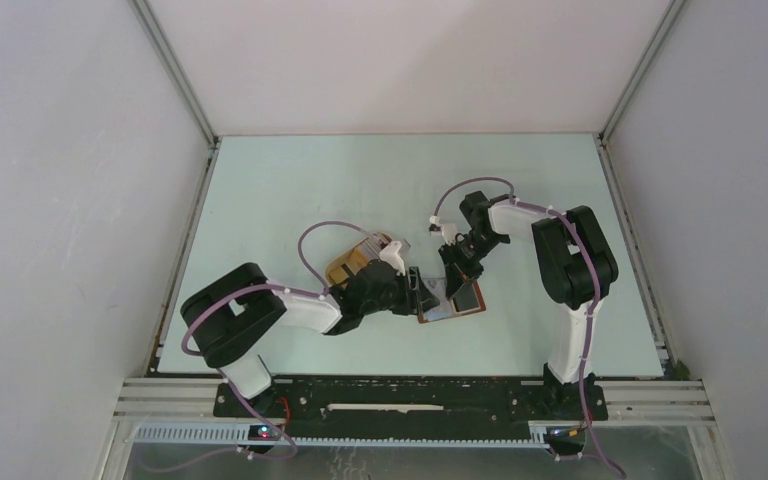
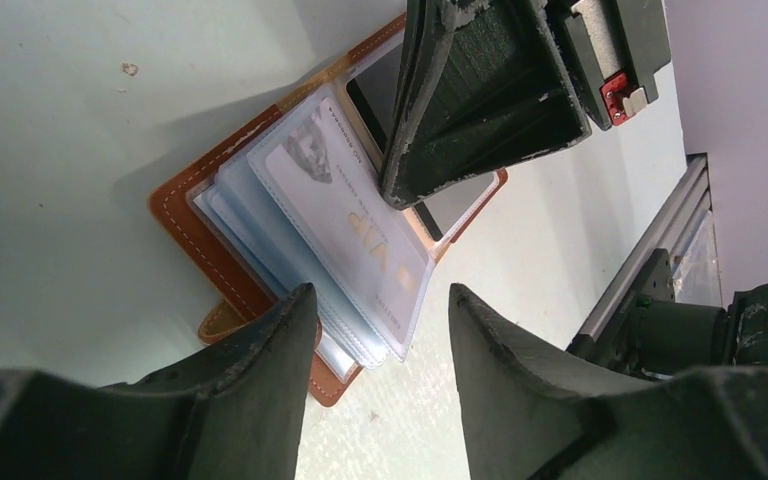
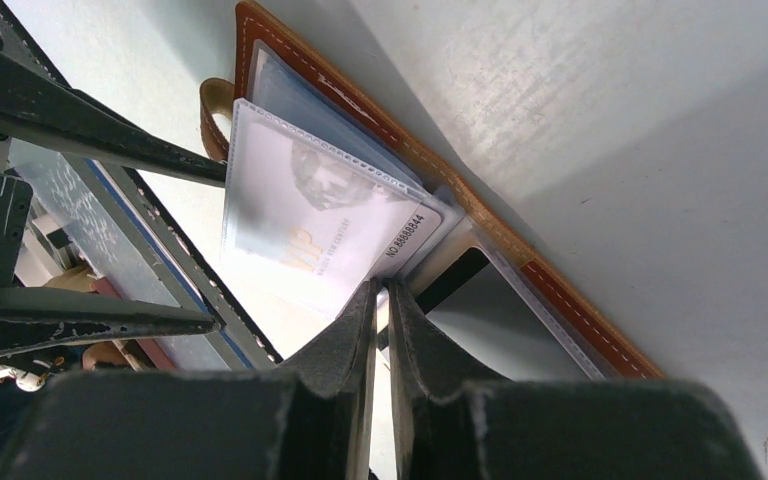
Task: Put the credit cards into the card holder
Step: Insert the credit card into the card holder.
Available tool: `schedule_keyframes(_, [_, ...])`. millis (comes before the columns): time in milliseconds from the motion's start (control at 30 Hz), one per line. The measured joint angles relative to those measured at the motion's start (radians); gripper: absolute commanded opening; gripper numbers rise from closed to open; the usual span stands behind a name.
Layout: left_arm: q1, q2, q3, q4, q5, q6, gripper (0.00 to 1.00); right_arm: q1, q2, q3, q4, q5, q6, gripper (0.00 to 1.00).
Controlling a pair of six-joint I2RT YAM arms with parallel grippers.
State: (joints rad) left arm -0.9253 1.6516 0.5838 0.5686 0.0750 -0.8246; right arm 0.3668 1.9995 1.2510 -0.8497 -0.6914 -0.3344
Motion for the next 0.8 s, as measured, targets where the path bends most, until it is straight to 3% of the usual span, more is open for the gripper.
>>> schedule_keyframes(800, [0.003,-0.047,0.000,-0.002,0.000,-0.006,0.54,0.000,0.000,0.000,0.000,-0.002,0.000,0.17])
